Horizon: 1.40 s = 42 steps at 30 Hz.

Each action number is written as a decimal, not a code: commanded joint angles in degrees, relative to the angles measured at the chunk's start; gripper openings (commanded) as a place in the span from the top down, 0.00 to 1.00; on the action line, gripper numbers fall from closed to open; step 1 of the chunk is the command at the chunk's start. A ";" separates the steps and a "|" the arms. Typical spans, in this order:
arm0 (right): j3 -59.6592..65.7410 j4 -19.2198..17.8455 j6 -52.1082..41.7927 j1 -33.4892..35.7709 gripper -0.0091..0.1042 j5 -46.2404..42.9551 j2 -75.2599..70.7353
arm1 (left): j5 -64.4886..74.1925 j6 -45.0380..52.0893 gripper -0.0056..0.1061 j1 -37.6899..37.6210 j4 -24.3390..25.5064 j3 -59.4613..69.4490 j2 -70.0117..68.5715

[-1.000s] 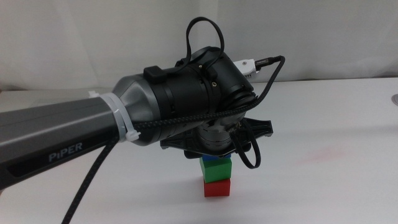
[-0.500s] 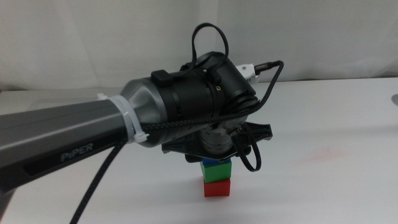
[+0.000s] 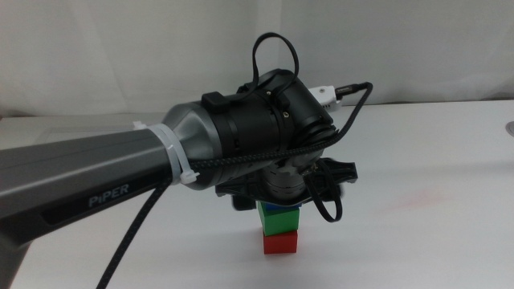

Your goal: Stack red cubes first, then green, then blue cubes in a specific spot.

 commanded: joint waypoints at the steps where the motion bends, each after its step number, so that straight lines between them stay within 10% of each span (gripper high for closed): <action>1: 0.30 -0.12 -0.40 -0.22 0.94 -0.33 -0.25 | -1.62 -0.01 0.12 -0.06 -0.62 0.15 0.22; 25: 0.30 -0.12 -0.40 -0.22 0.94 -0.33 -0.25 | -10.22 19.53 0.12 4.57 13.28 0.12 -18.72; 37: 0.30 -0.12 -0.40 -0.22 0.94 -0.33 -0.25 | -9.30 48.29 0.15 47.15 -7.16 1.16 -29.70; 42: 0.30 -0.12 -0.40 -0.22 0.94 -0.33 -0.25 | -12.17 55.41 0.46 53.79 -10.25 7.85 -36.13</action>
